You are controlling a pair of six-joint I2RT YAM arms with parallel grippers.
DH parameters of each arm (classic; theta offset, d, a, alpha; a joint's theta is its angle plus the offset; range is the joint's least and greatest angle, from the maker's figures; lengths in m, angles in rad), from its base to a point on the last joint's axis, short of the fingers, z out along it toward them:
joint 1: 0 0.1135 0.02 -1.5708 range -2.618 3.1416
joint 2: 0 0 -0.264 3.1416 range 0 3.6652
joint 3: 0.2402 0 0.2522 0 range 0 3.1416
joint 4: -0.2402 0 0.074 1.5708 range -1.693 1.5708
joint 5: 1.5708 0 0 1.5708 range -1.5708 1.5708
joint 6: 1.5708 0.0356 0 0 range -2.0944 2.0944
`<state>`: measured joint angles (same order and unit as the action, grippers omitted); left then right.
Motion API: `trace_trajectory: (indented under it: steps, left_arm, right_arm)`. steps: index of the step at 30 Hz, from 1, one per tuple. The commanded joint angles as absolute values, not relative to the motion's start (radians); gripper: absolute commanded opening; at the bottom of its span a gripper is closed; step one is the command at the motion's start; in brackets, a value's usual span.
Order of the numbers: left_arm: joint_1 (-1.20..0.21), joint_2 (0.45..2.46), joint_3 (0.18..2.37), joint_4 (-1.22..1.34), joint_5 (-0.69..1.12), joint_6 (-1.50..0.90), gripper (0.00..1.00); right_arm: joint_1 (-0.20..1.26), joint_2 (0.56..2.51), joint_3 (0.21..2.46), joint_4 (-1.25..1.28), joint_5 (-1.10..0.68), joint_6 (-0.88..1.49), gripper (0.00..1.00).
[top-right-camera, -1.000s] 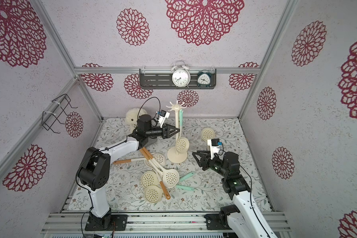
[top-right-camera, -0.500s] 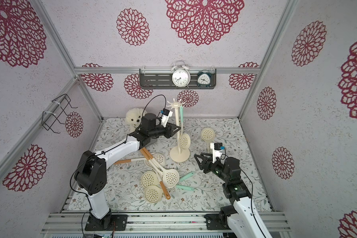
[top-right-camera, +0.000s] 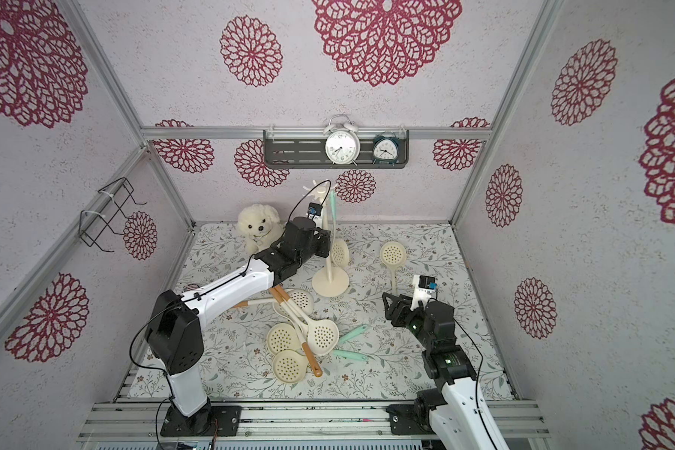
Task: Hang the skimmer on the kitchen utensil rack
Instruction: Adjust the rack at the center of the board.
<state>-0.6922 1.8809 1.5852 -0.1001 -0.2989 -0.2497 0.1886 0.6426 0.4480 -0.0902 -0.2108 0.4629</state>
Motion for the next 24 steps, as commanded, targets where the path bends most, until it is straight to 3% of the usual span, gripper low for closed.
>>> trace_trajectory:
  steps: [1, 10, 17, 24]
  left_arm:
    - [-0.708, 1.887, 1.605, -0.062, -0.403, -0.222, 0.22]
    - [-0.725, 1.856, 1.531, -0.027, -0.331, -0.273, 0.78]
    - [-0.73, 1.755, 1.394, 0.014, -0.336, -0.334, 0.91]
    - [-0.756, 1.616, 1.223, 0.029, -0.38, -0.378, 0.93]
  right_arm:
    - [0.165, 0.726, 0.518, -0.15, -0.143, 0.398, 0.62]
    - [0.04, 1.068, 0.659, -0.172, -0.176, 0.284, 0.59]
    - [0.037, 1.315, 0.777, -0.17, -0.097, 0.219, 0.59]
    - [0.043, 1.533, 0.893, -0.17, -0.039, 0.18, 0.58]
